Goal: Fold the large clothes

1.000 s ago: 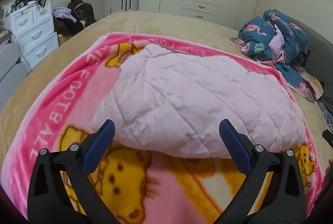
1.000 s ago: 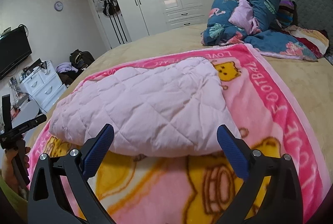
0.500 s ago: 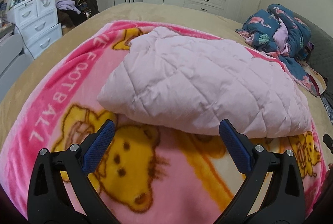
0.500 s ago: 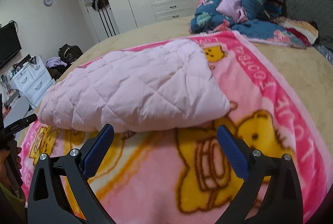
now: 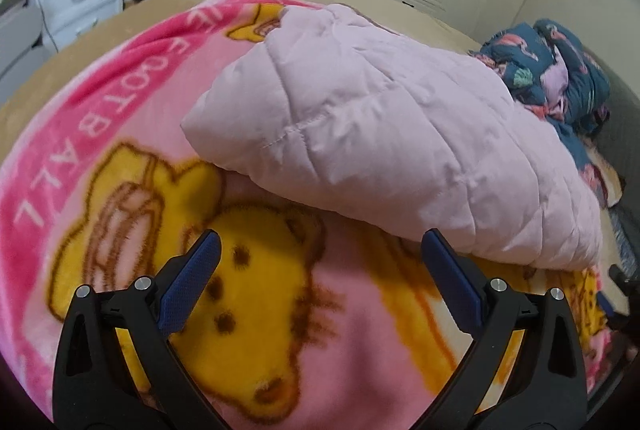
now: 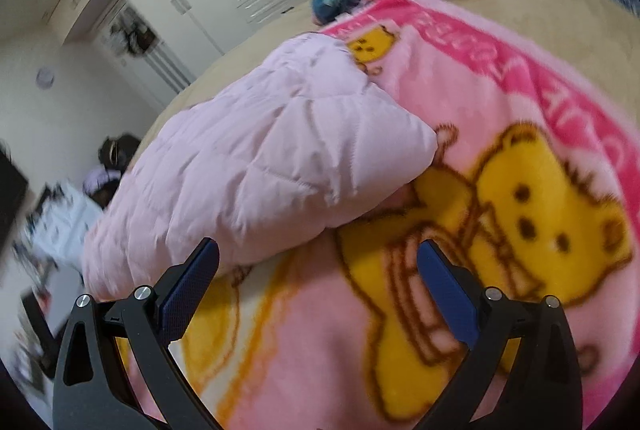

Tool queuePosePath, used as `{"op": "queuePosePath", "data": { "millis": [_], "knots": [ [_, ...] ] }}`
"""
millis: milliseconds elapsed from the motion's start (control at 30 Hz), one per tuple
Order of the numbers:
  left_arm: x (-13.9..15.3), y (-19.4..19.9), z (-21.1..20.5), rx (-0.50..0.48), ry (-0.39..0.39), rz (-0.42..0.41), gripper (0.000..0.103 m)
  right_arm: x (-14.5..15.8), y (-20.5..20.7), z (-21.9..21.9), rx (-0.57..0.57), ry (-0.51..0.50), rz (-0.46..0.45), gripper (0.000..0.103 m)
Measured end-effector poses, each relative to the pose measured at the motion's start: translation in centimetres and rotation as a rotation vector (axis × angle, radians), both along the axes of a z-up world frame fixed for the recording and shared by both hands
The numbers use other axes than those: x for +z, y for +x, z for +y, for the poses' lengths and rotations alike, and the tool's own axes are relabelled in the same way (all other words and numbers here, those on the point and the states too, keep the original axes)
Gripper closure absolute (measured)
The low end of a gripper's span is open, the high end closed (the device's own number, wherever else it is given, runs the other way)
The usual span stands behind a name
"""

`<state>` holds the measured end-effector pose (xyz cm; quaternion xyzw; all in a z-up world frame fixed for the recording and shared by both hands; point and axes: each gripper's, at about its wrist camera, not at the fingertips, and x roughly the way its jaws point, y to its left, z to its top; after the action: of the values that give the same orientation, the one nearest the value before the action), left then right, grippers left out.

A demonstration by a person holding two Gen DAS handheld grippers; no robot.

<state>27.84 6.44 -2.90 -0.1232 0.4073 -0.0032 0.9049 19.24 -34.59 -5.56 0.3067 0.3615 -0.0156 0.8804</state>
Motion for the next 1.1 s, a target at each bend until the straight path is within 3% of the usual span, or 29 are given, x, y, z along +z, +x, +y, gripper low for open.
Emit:
{"op": "queuePosePath", "data": {
  "millis": [100, 267, 600, 833, 1100],
  "knots": [
    [-0.3, 0.3, 0.6, 0.011, -0.067, 0.013, 0.009, -1.4, 1.7, -1.1, -0.043, 0.103, 0.023, 0.004],
    [-0.7, 0.8, 1.7, 0.049, -0.209, 0.026, 0.009, -2.6, 4.2, -2.1, -0.081, 0.176, 0.048, 0.004],
    [-1.3, 4.1, 3.2, 0.129, -0.456, 0.016, 0.009, -4.1, 7.6, -1.8, -0.044, 0.221, 0.061, 0.004],
    [-2.7, 6.8, 3.8, 0.184, -0.548, 0.041, 0.008, -4.3, 8.9, -1.9, -0.041, 0.234, 0.057, 0.004],
    [-3.9, 9.2, 4.0, 0.207, -0.572, 0.050, 0.008, -4.5, 10.1, -1.7, -0.027, 0.214, 0.053, 0.004]
  ]
}}
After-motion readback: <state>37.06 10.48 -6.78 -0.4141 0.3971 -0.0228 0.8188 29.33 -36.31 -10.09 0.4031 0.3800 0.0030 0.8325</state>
